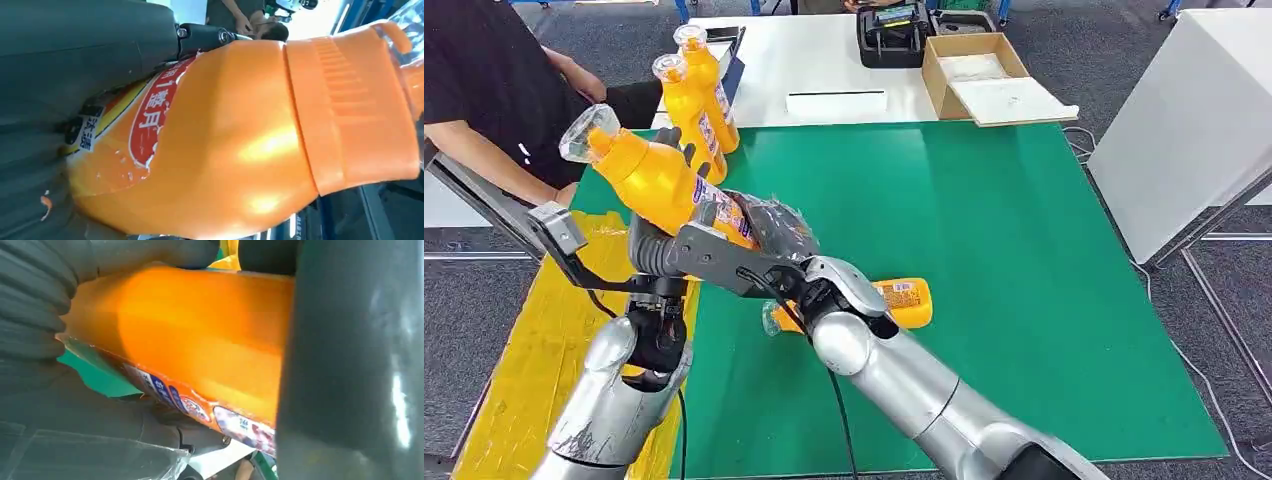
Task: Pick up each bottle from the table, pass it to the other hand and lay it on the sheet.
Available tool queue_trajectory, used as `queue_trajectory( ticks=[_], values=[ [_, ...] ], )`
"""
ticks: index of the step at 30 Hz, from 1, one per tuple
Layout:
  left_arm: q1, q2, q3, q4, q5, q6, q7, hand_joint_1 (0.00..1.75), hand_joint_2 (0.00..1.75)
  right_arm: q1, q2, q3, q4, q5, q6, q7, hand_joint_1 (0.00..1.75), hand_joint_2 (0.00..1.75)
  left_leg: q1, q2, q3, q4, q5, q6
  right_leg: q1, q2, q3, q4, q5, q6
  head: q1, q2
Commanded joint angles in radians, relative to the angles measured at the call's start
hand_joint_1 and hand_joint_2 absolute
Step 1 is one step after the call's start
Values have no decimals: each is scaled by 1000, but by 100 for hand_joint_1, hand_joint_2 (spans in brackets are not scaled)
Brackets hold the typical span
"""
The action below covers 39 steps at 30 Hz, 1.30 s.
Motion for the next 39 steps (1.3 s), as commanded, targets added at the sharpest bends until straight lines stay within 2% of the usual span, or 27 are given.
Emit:
queue_trajectory(
  ticks=[1, 8, 10, 14, 18, 25, 26, 27, 29, 30, 31, 32, 33, 35, 37, 39],
  values=[
    [-152, -9, -83, 130, 1, -21, 10, 175, 175, 5, 7, 132, 126, -9, 30, -24, 175, 175, 0, -7, 4, 0, -1, -2, 0, -10, 6, 0, -3, 0, 0, 0],
    [-154, -10, -83, 134, 1, -21, 10, 175, 175, 2, 8, 130, 129, -9, 31, -26, 175, 175, 1, -5, 2, 0, -1, -1, 1, -7, 4, 0, -2, 0, 0, 0],
    [-156, -9, -82, 139, 2, -23, 8, 175, 175, -2, 10, 130, 135, -11, 32, -28, 175, 175, 0, -7, 6, 1, -2, -2, 0, -11, 8, 1, -5, 1, 0, 0],
    [-163, -13, -73, 162, 9, -32, -4, 175, 175, -8, 19, 119, 175, -17, 30, -50, 175, 175, 1, -3, 1, 0, 0, -1, 1, -5, 3, 0, -1, 0, 0, 0],
    [-161, -14, -70, 164, 9, -33, -7, 175, 175, -5, 20, 118, 182, -16, 29, -55, 175, 175, 0, -6, 4, 1, -1, -2, 1, -10, 7, 1, -4, 0, 0, 0],
    [-167, -15, -67, 163, 14, -34, -4, 175, 175, -10, 7, 105, 194, -20, 24, -64, 175, 175, 0, -6, 4, 0, -1, -2, 1, -9, 5, 0, -3, 0, 0, 0],
    [-170, -15, -66, 165, 15, -33, -2, 175, 175, -12, 5, 102, 195, -22, 24, -66, 175, 175, -1, -8, 8, 1, -3, -3, 0, -13, 10, 2, -6, 1, 0, 0],
    [-171, -14, -64, 166, 16, -33, -1, 175, 175, -12, 2, 100, 195, -24, 24, -67, 175, 175, 1, -4, 2, 0, -1, -1, 1, -7, 4, 0, -2, 0, 0, 0],
    [-167, -9, -59, 163, 19, -32, 0, 175, 175, -14, -8, 89, 196, -29, 21, -70, 175, 175, 0, -6, 4, 1, -1, -2, 1, -10, 6, 1, -4, 0, 0, 0],
    [-162, -6, -56, 157, 19, -33, 0, 175, 175, -17, -16, 84, 195, -28, 19, -69, 117, 175, 1, -4, 2, 0, 0, -1, 1, -5, 3, -1, -1, 0, 0, 0],
    [-155, -2, -50, 151, 19, -32, -1, 175, 175, -14, -26, 66, 190, -37, 10, -76, 0, 175, 1, -6, 4, 1, -1, -2, 1, -9, 6, 0, -3, 0, 0, 0],
    [-146, 5, -42, 147, 19, -32, -1, 175, 175, -17, -47, 49, 182, -36, -1, -76, 0, 175, 1, -4, 2, 0, 0, -1, 1, -6, 3, 0, -1, 0, 0, 0],
    [-139, 9, -35, 144, 19, -31, -1, 175, 175, -19, -63, 38, 177, -40, -2, -78, 0, 0, 1, -5, 3, 0, -1, -2, 1, -8, 5, 0, -2, 0, 0, 0],
    [-130, 18, -13, 140, 20, -32, 1, 175, 175, -23, -106, -5, 142, -53, -14, -91, 0, 0, 0, -7, 6, 1, -2, -2, 0, -11, 9, 1, -4, 1, 0, 0],
    [-132, 23, -7, 142, 20, -31, 1, 175, 175, -30, -116, -15, 135, -60, -6, -98, 0, 0, 0, -4, 2, 0, 0, -1, 1, -5, 3, 0, -1, 0, 0, 0],
    [-134, 20, -5, 144, 20, -31, 1, 175, 175, -28, -115, -17, 129, -60, -3, -97, 0, 0, 0, -3, 2, 1, -1, -1, 1, -5, 3, 0, -1, 1, 0, 0]
  ],
)
